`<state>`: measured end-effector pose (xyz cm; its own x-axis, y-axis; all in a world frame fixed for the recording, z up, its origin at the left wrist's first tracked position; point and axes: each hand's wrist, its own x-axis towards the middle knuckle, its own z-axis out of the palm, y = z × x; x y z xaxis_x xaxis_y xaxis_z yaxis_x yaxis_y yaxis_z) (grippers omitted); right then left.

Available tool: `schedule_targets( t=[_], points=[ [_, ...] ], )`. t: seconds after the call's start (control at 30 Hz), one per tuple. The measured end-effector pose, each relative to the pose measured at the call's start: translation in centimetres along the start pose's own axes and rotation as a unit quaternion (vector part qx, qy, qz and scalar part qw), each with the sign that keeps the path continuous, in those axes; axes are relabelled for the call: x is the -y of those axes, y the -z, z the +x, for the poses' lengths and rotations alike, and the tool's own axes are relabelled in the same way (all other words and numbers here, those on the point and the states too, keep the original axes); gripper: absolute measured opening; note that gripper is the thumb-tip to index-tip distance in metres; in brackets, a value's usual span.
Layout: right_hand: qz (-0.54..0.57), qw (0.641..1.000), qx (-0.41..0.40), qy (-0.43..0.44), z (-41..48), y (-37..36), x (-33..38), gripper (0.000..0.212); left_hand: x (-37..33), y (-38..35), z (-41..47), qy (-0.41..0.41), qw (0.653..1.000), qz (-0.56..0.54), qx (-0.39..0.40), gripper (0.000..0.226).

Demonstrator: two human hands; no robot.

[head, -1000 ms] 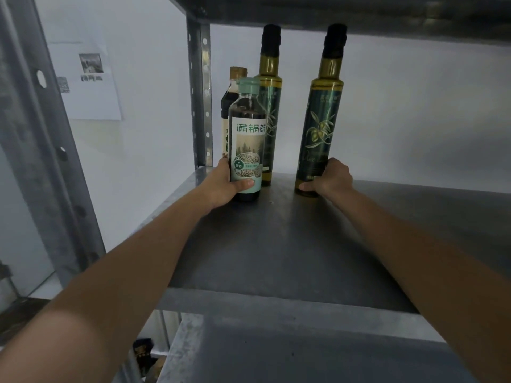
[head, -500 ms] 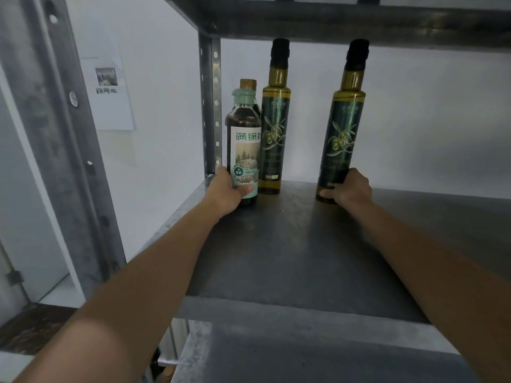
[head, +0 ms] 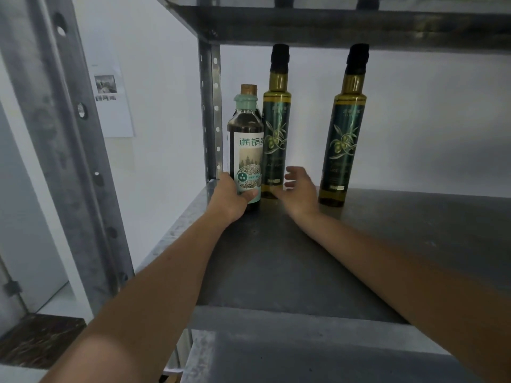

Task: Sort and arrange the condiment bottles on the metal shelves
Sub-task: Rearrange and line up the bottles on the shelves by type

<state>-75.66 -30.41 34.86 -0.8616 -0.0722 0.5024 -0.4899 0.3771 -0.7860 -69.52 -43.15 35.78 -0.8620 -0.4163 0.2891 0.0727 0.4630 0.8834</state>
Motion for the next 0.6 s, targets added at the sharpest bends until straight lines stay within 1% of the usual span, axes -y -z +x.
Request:
schedule_targets(
  t=[0.07,0.13,0.23,0.6],
  points=[
    [-0.001,0.998,0.023,-0.054,1.2,-0.8,-0.5,0.071,0.1,0.0,0.0,-0.002,1.000,-0.001,0.001,0.045],
    [0.005,0.996,0.035,-0.084,2.4,-1.3,-0.9,0.079,0.2,0.0,0.1,-0.005,1.000,0.000,0.003,0.044],
    [0.001,0.996,0.050,-0.079,3.3,-2.1,-1.1,0.074,0.2,0.1,0.2,-0.006,1.000,0.002,-0.001,0.043],
    [-0.071,0.992,0.045,-0.093,3.1,-1.5,-0.4,0.060,0.5,-0.2,0.7,-0.011,1.000,0.003,-0.008,0.042]
  ],
)
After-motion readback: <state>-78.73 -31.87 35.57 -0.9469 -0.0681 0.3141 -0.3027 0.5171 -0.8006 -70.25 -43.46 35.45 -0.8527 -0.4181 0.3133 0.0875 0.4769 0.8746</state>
